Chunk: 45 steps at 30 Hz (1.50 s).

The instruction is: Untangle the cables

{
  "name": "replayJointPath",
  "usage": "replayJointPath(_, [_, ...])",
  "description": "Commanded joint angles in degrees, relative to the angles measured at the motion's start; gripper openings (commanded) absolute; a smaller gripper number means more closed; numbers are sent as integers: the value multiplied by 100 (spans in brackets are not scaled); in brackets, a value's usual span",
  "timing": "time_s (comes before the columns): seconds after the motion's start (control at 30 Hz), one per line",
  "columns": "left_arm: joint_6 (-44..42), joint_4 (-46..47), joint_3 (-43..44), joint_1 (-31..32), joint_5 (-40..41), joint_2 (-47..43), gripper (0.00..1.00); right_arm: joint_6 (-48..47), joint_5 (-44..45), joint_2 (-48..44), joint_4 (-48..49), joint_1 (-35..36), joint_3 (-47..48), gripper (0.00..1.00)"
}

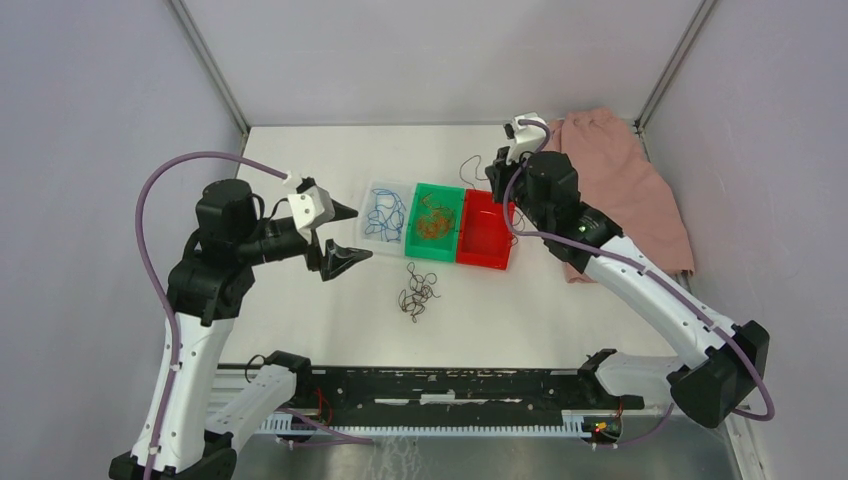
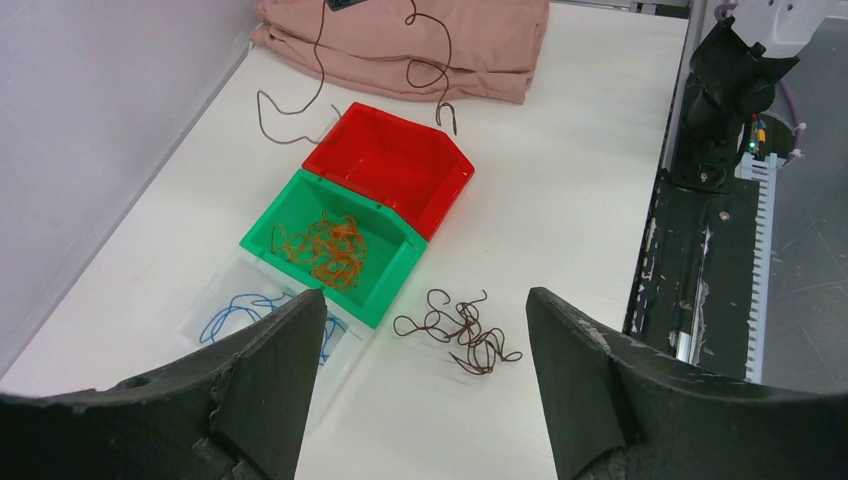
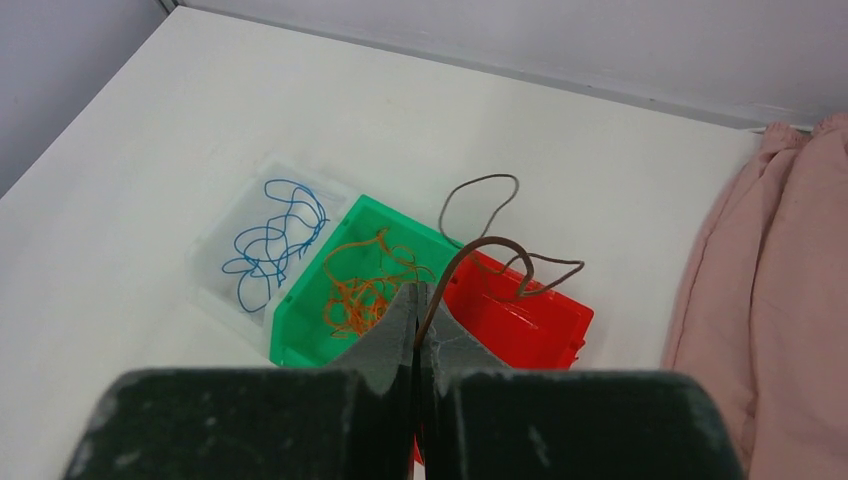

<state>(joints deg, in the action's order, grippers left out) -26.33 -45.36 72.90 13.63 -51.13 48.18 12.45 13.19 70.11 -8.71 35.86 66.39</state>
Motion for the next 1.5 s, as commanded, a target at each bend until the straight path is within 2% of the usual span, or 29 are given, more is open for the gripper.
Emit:
replayJointPath(0.0, [-188,19,153,8,-34,-36,81,-65,80,155,124,-35,130,1])
replayJointPath(0.37, [-241,19,155,8,-19,-98,81,-22,78,699,214,-87,-4,1])
replayJointPath(0.67, [-235,125,121,11,-63,-79,80,-23,-41,252,61,-88,245,1])
replayJointPath(1.1, [-205,170,138,15,-116,-140,77,775,-881,-72,-100,-87,95,1])
replayJointPath(1.23, [-210,170,111,16,-140,-142,77,792,-709,128,-59,-86,51,1])
replayJointPath(1.47, [-215,168,127,10,-125,-134,76,436,-312,1098,3,-98,372,1])
